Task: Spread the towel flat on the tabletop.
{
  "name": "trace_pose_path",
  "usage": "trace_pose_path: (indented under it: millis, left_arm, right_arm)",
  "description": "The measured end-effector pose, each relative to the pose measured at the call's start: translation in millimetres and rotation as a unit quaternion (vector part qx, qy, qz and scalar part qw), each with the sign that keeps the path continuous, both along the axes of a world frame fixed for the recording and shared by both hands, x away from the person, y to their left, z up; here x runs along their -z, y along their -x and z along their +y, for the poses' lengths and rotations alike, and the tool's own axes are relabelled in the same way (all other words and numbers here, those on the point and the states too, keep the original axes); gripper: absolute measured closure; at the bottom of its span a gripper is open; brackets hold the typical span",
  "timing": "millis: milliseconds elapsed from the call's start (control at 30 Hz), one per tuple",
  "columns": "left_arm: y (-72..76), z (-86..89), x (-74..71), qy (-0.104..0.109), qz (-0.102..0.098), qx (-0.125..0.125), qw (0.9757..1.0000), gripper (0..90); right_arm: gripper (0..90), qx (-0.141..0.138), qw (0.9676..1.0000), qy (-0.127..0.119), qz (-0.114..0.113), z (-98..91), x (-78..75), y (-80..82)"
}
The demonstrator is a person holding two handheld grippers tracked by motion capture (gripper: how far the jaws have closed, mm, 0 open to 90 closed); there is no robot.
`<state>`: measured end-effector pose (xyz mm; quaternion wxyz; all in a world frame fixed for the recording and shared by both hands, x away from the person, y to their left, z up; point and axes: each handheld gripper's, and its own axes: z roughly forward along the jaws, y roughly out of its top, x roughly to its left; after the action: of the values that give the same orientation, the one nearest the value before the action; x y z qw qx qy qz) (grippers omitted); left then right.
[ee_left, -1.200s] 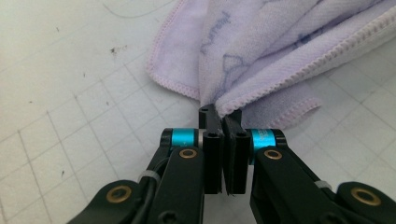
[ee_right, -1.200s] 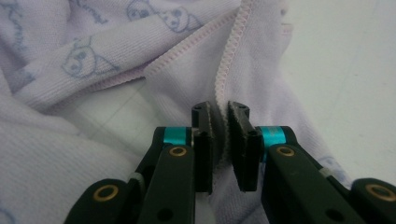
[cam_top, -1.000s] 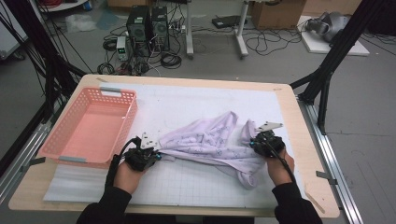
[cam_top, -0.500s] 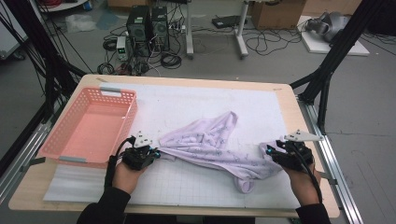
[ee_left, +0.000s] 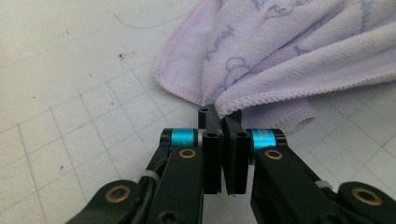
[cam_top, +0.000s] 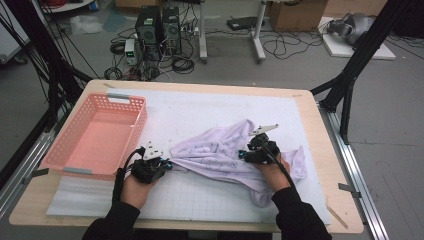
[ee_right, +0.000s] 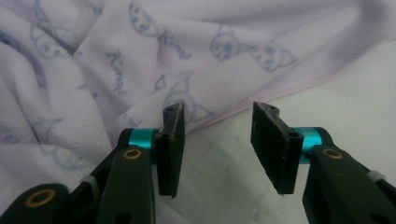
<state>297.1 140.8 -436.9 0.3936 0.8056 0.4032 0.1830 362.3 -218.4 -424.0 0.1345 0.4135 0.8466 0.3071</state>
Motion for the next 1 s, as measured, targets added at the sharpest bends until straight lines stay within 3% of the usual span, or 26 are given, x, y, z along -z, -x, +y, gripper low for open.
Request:
trace_pose_path:
  millis: [67,200,267,333,400,467,667,767,933,967,1000]
  left_arm:
    - [0.0,0.0,-0.6,0.000,-0.001,0.000,1.0000,86.8]
    - [-1.0,0.3,-0.7,0.002,-0.003,-0.003,1.0000,86.9]
    - [-1.4,0.5,-0.4,0.002,-0.003,-0.003,1.0000,86.9]
    - [-1.5,0.7,-0.2,0.002,-0.003,-0.002,1.0000,86.9]
    - [-1.7,1.2,0.0,0.005,-0.003,-0.003,1.0000,86.9]
    - [-1.7,1.6,0.0,0.006,-0.002,-0.003,1.0000,86.9]
    - [-0.9,0.0,0.4,0.004,-0.007,0.001,1.0000,87.1]
    - [-0.3,-0.6,0.4,0.000,-0.008,0.004,1.0000,87.2]
    - [0.2,-5.5,0.9,0.004,-0.012,0.016,0.9998,87.2]
    - [0.7,-8.2,1.1,0.002,-0.015,0.020,0.9997,87.2]
    - [1.1,-11.1,1.3,0.001,-0.017,0.025,0.9995,87.2]
  right_arm:
    - [54.1,-0.007,0.9998,0.014,0.013,6.4,5.3,-0.4]
    - [57.7,-0.020,0.9996,0.016,0.010,10.7,7.8,-1.9]
    - [67.1,-0.032,0.9993,0.016,0.006,10.0,7.8,-3.4]
    - [83.9,-0.050,0.9986,0.017,0.005,11.5,7.2,-3.4]
    - [88.1,-0.060,0.9979,0.026,-0.002,13.6,7.1,-3.3]
    - [88.5,-0.063,0.9979,0.018,0.002,10.5,6.9,-6.3]
    - [88.9,-0.015,0.9996,0.017,-0.019,-9.0,4.2,-17.1]
    - [89.1,0.026,0.9993,0.013,-0.023,-27.4,3.1,-27.2]
    - [89.2,0.086,0.9946,0.031,-0.050,-53.6,-5.7,-42.9]
    - [89.2,0.105,0.9917,0.043,-0.061,-58.6,-8.3,-48.9]
    - [89.2,0.105,0.9917,0.043,-0.061,-58.6,-8.3,-48.9]
